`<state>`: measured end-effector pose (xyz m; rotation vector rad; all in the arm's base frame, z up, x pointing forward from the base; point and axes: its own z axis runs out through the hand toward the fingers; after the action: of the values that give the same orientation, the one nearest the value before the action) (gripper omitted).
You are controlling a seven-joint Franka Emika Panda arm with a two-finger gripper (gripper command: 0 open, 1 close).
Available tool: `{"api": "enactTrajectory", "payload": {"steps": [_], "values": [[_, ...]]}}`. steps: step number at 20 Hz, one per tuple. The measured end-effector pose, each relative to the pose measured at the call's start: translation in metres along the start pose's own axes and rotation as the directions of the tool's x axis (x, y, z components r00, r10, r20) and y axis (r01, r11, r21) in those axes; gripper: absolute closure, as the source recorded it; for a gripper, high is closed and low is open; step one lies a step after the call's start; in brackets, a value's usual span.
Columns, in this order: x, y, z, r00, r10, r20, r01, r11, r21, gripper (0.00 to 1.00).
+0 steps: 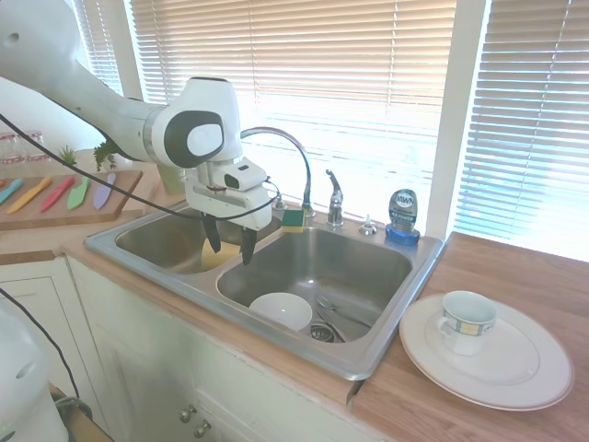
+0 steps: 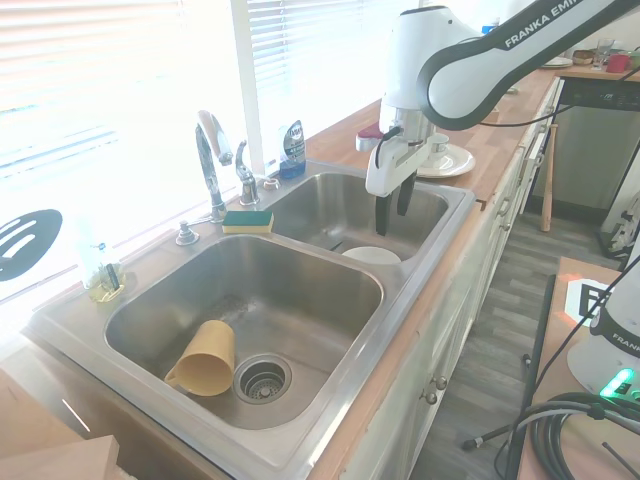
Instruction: Turn off the faucet
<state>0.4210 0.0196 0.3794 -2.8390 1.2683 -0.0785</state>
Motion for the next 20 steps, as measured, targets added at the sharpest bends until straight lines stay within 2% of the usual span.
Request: {"api": "enactTrajectory", "payload": {"steps": [3,4,20], "values": [[0.0002,0.0009,0.0014,1.0,-0.011,0.0,0.011,1.0,-0.01,0.0],[0.0006,0.0011,0.0013,1.0,-0.015,-0.004,0.015,1.0,-0.013,1.0],[0.0089,0.0049,0.001,1.0,-0.006,-0.028,0.005,1.0,-0.007,1.0]]}}
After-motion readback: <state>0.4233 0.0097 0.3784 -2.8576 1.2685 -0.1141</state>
